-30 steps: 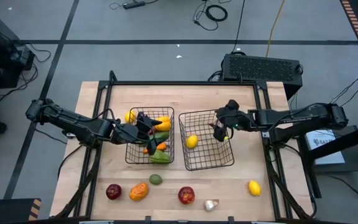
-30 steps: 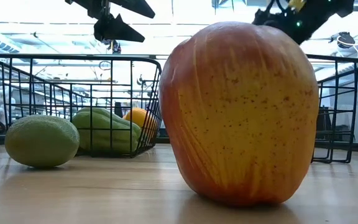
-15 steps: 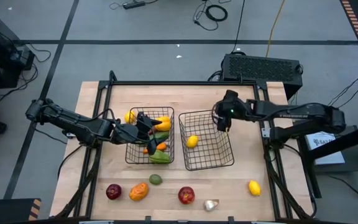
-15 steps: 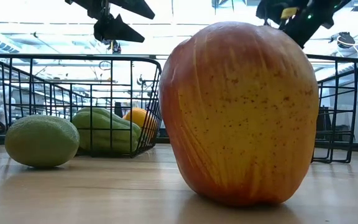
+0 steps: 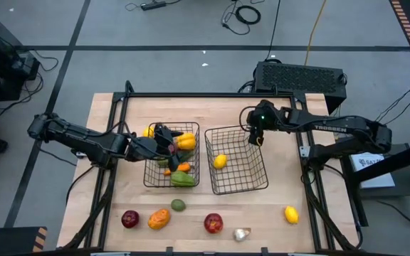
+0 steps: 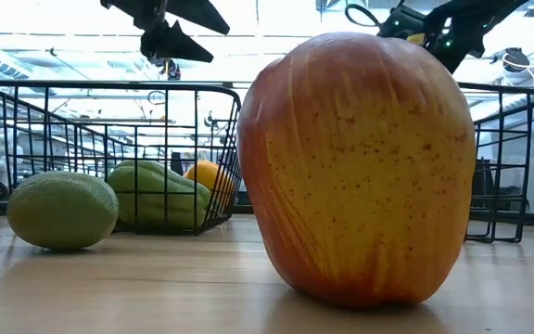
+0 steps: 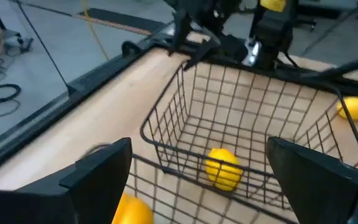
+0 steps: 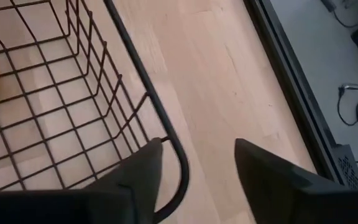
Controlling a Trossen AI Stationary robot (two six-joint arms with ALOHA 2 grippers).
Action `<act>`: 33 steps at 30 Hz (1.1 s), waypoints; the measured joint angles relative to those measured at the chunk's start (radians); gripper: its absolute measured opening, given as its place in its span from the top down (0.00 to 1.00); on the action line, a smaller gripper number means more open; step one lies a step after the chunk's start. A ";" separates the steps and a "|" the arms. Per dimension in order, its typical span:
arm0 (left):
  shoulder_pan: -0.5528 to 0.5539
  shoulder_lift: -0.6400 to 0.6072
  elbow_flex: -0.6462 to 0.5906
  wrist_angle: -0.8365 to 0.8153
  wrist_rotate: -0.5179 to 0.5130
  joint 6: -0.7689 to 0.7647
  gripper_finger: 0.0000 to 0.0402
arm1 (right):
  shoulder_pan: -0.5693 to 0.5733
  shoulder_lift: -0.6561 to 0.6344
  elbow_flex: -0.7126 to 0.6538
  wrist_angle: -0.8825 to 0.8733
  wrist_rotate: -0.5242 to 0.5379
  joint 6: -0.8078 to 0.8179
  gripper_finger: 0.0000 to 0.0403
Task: Sort produce into baskets
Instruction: Adjust the black wire baskets
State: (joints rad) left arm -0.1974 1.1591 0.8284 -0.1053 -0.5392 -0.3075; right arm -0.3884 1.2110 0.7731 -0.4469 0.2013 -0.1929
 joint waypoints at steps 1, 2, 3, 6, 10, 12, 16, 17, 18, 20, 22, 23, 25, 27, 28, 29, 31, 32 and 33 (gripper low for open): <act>0.006 -0.005 0.000 -0.004 -0.003 0.001 0.06 | -0.005 0.000 0.000 0.000 0.000 -0.001 0.55; 0.012 -0.010 0.000 -0.015 -0.010 0.002 0.06 | -0.009 0.000 0.000 -0.001 0.001 -0.001 0.58; 0.017 -0.015 0.000 -0.017 -0.018 0.004 0.06 | -0.013 0.000 0.000 -0.002 0.002 0.002 0.61; 0.036 -0.031 0.000 -0.015 -0.031 0.017 0.06 | -0.025 0.000 0.000 -0.013 0.004 0.039 0.69; 0.052 -0.032 0.000 -0.019 -0.042 0.030 0.06 | -0.033 0.000 0.000 -0.030 0.010 0.109 0.78; 0.063 -0.033 0.000 -0.017 -0.042 0.036 0.06 | -0.038 0.000 0.000 -0.038 0.010 0.148 0.81; 0.087 -0.032 0.000 -0.018 -0.043 0.035 0.06 | -0.038 -0.001 0.000 -0.046 0.016 0.211 0.84; 0.093 -0.032 0.000 -0.017 -0.045 0.034 0.06 | -0.038 -0.001 0.000 -0.047 0.015 0.228 0.85; 0.097 -0.032 0.000 -0.018 -0.046 0.032 0.06 | -0.038 -0.001 0.000 -0.049 0.016 0.246 0.85; 0.103 -0.032 0.000 -0.018 -0.045 0.028 0.06 | -0.038 -0.001 0.000 -0.057 0.034 0.277 0.86; 0.106 -0.032 0.000 -0.018 -0.045 0.028 0.06 | -0.038 -0.001 0.000 -0.071 0.062 0.305 0.86; 0.106 -0.032 0.000 -0.019 -0.045 0.028 0.06 | -0.038 -0.001 0.000 -0.080 0.077 0.315 0.86; 0.106 -0.032 0.000 -0.021 -0.045 0.028 0.06 | -0.038 -0.002 0.000 -0.097 0.106 0.340 0.87; 0.106 -0.032 0.000 -0.030 -0.045 0.027 0.06 | -0.038 -0.002 0.000 -0.114 0.119 0.365 0.87; 0.106 -0.032 0.000 -0.038 -0.045 0.026 0.06 | -0.038 -0.002 0.000 -0.119 0.121 0.379 0.87; 0.106 -0.032 0.000 -0.043 -0.045 0.025 0.06 | -0.038 -0.004 0.001 -0.124 0.121 0.394 0.87; 0.106 -0.032 0.000 -0.045 -0.045 0.025 0.06 | -0.038 -0.011 0.001 -0.137 0.120 0.426 0.87; 0.106 -0.032 0.000 -0.045 -0.045 0.025 0.06 | -0.038 -0.015 0.000 -0.143 0.118 0.446 0.87; 0.106 -0.032 0.000 -0.045 -0.045 0.025 0.06 | -0.038 -0.020 0.000 -0.148 0.117 0.466 0.87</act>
State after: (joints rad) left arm -0.0910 1.1267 0.8284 -0.1501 -0.5842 -0.2825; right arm -0.4263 1.1911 0.7734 -0.5951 0.3183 0.2732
